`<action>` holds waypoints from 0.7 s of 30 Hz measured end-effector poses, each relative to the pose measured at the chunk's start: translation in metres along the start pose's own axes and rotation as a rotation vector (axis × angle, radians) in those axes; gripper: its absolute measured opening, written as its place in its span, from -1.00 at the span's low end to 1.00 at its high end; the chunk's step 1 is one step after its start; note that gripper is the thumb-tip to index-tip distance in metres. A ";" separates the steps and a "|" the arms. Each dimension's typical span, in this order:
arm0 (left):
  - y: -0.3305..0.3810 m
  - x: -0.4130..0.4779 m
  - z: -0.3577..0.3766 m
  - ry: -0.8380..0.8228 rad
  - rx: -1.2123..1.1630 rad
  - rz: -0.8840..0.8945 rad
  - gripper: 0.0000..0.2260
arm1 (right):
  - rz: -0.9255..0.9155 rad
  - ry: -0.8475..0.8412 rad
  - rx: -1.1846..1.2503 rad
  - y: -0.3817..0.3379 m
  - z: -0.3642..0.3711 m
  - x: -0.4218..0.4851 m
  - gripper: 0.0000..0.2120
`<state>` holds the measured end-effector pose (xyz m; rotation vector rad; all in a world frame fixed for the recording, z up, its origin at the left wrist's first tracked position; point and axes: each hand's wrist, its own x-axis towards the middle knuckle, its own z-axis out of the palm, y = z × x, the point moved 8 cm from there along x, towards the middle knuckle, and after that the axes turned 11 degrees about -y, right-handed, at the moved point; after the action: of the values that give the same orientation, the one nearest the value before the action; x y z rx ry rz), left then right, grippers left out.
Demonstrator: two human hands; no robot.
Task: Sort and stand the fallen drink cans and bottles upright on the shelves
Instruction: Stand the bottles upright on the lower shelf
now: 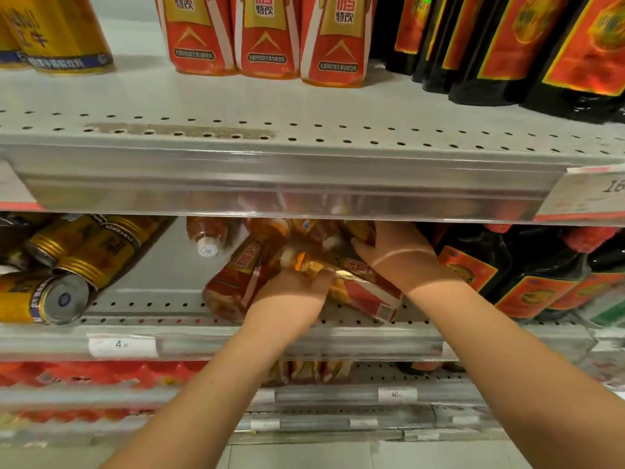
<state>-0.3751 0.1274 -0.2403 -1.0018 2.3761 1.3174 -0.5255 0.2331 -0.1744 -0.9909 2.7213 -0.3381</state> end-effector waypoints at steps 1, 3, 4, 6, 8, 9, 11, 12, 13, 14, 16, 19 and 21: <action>-0.003 0.001 0.003 -0.037 -0.120 -0.042 -0.44 | 0.024 -0.031 -0.006 0.002 0.000 0.004 -0.56; -0.006 0.002 0.010 -0.138 -0.313 -0.109 -0.42 | 0.058 -0.103 -0.039 0.005 0.001 0.009 -0.42; -0.007 0.003 0.012 -0.170 -0.384 -0.116 -0.41 | 0.072 -0.140 -0.057 0.006 0.002 0.011 -0.36; -0.006 0.003 0.015 -0.182 -0.460 -0.098 -0.39 | 0.099 -0.187 -0.074 0.007 0.004 0.013 -0.30; -0.001 0.002 0.016 -0.152 -0.464 -0.066 -0.46 | 0.125 -0.178 -0.069 0.008 0.007 0.012 -0.37; 0.001 0.003 0.017 -0.133 -0.467 -0.057 -0.52 | 0.134 -0.158 -0.066 0.009 0.008 0.011 -0.42; 0.005 0.003 0.018 -0.099 -0.479 -0.048 -0.58 | 0.145 -0.114 -0.058 0.009 0.008 0.008 -0.47; 0.006 0.004 0.018 -0.083 -0.488 -0.041 -0.59 | 0.145 -0.097 -0.047 0.009 0.008 0.006 -0.47; 0.007 0.004 0.018 -0.070 -0.500 -0.032 -0.61 | 0.143 -0.083 -0.038 0.010 0.008 0.004 -0.47; 0.006 0.004 0.018 -0.057 -0.516 -0.024 -0.62 | 0.142 -0.072 -0.032 0.010 0.008 0.003 -0.46; 0.004 0.004 0.017 -0.018 -0.549 -0.017 -0.59 | 0.133 -0.037 0.001 0.010 0.008 -0.001 -0.44; 0.008 0.005 0.011 0.049 -0.622 0.034 -0.54 | 0.069 0.064 0.114 0.004 0.003 -0.009 -0.52; 0.012 0.005 0.004 0.100 -0.648 0.127 -0.47 | 0.042 0.126 0.210 0.003 0.000 -0.013 -0.55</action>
<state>-0.3872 0.1324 -0.2375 -1.0951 2.1356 2.2126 -0.5173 0.2438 -0.1731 -0.8814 2.7399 -0.6841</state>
